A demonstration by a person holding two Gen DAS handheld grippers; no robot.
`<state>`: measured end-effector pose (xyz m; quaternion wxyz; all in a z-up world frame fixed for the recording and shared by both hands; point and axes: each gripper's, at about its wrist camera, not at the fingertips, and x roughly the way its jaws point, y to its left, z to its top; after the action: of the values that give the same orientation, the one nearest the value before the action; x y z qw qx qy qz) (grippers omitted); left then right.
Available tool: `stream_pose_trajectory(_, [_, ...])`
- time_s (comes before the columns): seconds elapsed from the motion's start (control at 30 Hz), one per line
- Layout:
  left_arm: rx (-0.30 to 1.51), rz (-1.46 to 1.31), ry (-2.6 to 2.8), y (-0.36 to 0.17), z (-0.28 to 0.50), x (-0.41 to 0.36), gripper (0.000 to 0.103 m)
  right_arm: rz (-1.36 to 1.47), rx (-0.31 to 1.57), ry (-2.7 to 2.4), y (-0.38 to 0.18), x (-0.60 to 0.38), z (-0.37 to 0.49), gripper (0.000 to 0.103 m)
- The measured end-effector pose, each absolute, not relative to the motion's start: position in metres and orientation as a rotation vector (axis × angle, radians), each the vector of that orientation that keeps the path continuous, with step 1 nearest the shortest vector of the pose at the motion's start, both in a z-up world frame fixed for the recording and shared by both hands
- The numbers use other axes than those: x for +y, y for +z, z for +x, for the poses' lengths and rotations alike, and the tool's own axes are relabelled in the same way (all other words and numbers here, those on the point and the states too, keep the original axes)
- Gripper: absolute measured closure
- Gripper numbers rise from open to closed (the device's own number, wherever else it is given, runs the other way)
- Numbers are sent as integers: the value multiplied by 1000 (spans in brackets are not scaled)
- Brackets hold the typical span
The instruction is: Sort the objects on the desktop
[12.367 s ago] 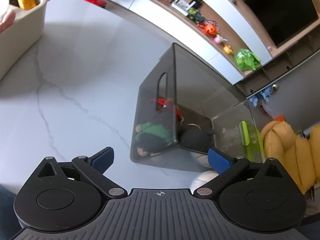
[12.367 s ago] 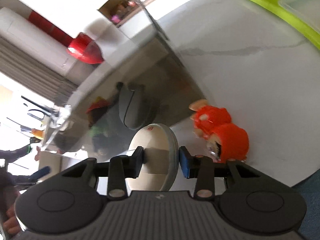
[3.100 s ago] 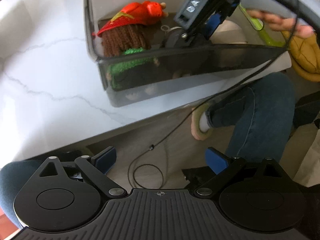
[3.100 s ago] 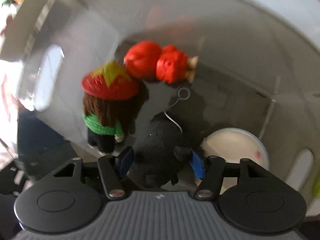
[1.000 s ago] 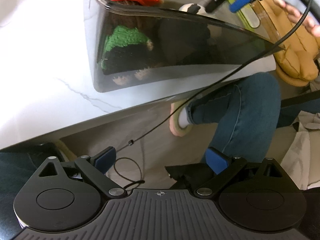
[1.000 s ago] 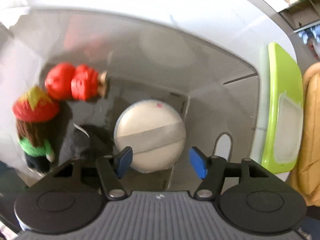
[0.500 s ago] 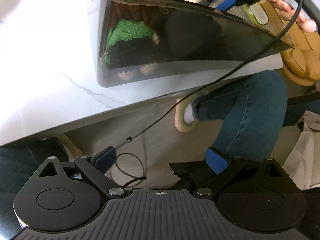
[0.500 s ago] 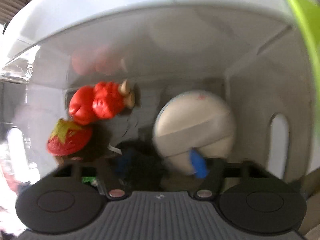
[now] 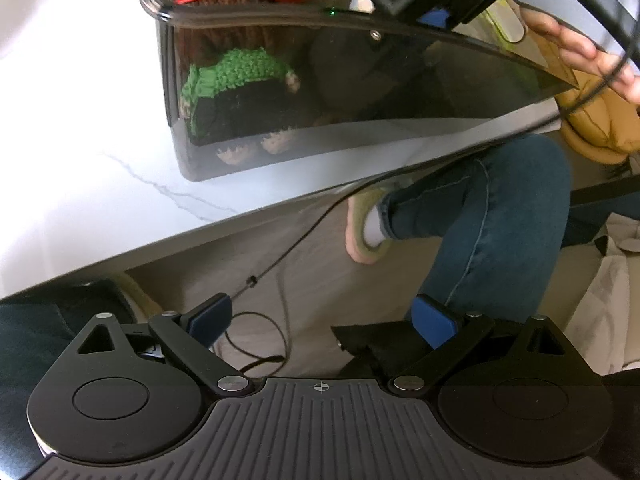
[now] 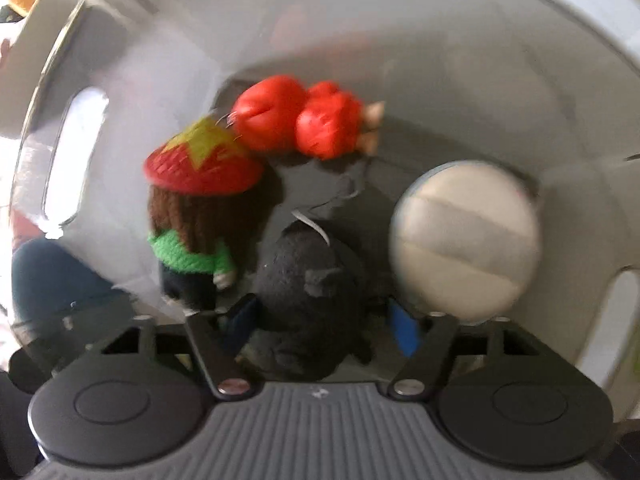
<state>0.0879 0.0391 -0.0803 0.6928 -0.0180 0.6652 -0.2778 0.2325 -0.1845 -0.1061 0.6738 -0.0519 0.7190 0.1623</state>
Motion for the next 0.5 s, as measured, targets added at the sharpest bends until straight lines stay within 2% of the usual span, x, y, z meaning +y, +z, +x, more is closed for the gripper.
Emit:
stream_pose_trajectory(0.13, [1481, -37, -613, -79, 89, 40, 4, -280, 1532, 296, -86, -180, 222, 48])
stream_pose_trajectory(0.27, [1482, -35, -621, -79, 90, 36, 4, -236, 1619, 297, -89, -186, 223, 46])
stream_pose_trajectory(0.5, [1470, -4, -613, -68, 87, 32, 4, -208, 1661, 286, -105, -193, 232, 39])
